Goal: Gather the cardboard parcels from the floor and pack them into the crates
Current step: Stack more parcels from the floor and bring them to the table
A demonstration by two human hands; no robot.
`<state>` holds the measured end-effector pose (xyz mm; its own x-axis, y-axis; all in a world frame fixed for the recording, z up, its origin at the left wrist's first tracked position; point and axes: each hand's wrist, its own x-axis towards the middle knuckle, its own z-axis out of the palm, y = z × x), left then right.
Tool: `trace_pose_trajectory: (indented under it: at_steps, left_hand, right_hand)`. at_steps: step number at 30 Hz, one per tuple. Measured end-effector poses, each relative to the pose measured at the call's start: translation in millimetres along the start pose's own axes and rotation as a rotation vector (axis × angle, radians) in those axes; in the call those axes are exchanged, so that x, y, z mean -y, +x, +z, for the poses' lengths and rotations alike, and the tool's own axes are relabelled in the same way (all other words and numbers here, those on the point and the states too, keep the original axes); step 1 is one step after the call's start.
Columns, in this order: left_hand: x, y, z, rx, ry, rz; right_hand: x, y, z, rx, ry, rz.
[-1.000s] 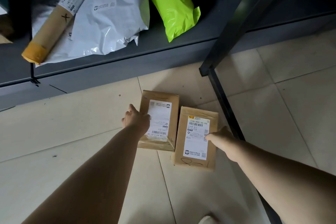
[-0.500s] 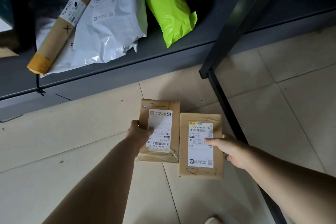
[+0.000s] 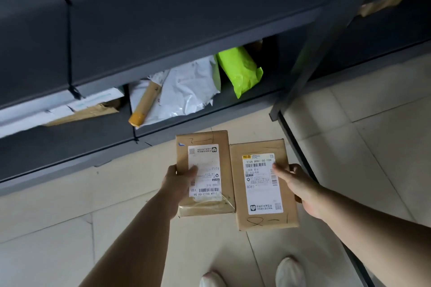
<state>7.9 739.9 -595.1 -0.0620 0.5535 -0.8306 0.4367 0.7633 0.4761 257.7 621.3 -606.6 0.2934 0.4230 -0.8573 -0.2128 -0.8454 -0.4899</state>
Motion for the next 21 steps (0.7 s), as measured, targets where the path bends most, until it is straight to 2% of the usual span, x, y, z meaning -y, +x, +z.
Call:
trace_pose_trajectory:
  at_steps: [3, 10, 21]
  left_hand:
    - [-24.0, -44.8, -20.7, -0.005, -0.109, 0.055]
    - [-73.0, -142.7, -54.1, -0.053, -0.091, 0.161]
    - [-162.7, -296.3, -101.5, -0.080, -0.060, 0.313]
  right_hand:
    - [20.2, -44.9, 2.4, 0.005, 0.006, -0.069]
    - [66.4, -141.9, -2.2, -0.092, 0.103, -0.221]
    - [153.3, -290.8, -32.5, -0.102, 0.229, -0.331]
